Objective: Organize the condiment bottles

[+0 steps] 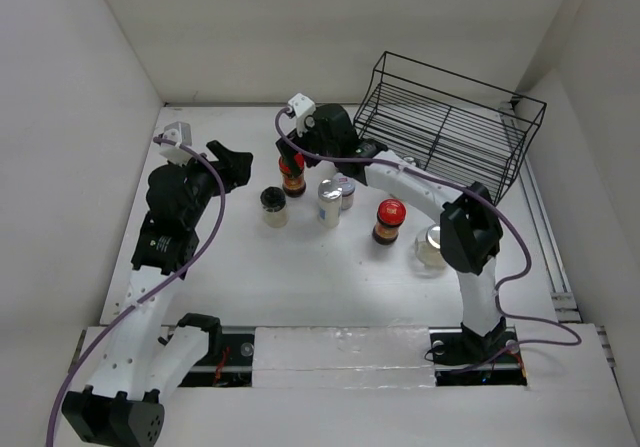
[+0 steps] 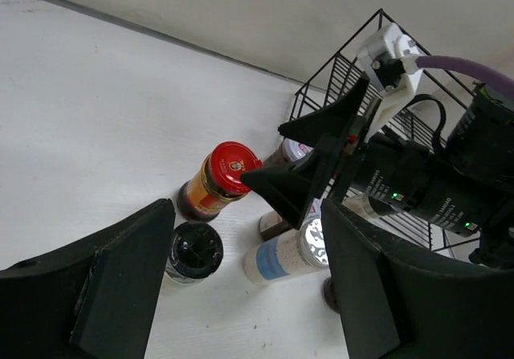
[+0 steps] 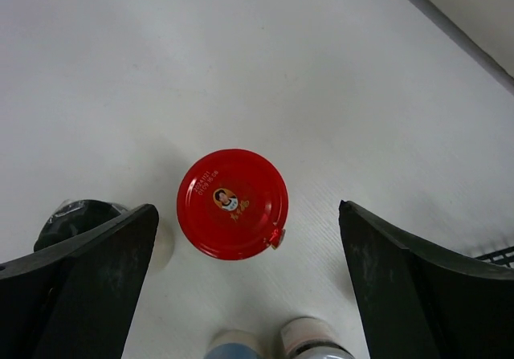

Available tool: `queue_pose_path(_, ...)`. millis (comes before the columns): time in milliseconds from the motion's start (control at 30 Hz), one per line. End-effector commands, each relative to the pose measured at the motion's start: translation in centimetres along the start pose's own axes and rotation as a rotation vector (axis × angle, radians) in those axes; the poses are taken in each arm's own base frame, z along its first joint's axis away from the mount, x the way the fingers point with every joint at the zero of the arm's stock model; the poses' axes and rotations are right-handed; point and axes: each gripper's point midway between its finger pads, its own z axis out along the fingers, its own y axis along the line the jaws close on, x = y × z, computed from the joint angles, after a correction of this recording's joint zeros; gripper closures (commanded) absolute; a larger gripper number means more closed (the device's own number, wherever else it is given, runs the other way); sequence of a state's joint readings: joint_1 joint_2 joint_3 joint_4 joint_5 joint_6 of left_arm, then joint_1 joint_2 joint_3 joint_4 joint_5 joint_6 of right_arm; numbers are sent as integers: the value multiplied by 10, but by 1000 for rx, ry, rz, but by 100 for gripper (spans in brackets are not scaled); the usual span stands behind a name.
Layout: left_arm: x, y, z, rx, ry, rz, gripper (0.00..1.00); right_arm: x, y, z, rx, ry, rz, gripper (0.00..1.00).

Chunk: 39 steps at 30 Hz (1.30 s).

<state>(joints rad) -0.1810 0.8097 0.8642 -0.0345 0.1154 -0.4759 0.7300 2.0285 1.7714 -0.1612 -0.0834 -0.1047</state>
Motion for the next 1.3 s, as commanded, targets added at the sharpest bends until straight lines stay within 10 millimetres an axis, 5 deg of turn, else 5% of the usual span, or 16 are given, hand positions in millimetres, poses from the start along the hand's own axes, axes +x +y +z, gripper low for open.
queue_pose_path(0, -15, -6, -1, 22, -46, 11, 30, -17, 15, 4, -54, -23, 1, 0)
queue_pose_path(367, -6, -9, 3, 47, -6, 10, 30, 18, 30, 26, -113, 66, 8, 0)
queue_pose_path(500, -8, -11, 4, 53, -15, 11, 30, 15, 24, 28, -72, 56, 27, 0)
queue_pose_path(633, -3, -10, 4, 58, -1, 10, 30, 19, 20, 36, -50, 50, 25, 18)
queue_pose_path(667, -3, -10, 4, 58, -1, 10, 30, 24, 20, 39, -50, 59, 26, 31)
queue_pose_path(733, -4, -8, 4, 48, -7, 10, 30, 21, 20, 39, -49, 46, 36, 40)
queue_pose_path(833, -5, -11, 4, 61, -10, 11, 30, -18, 19, 24, -43, -65, 39, 52)
queue_pose_path(1000, -5, -7, 4, 48, -6, 9, 30, -103, 10, -17, -23, -306, 30, 55)
queue_pose_path(1133, -9, -10, 2, 57, -21, 11, 30, -166, -18, -70, 6, -477, 25, 56)
queue_pose_path(1267, -7, -9, 2, 52, -13, 10, 30, -202, -56, -110, 72, -578, 17, 56)
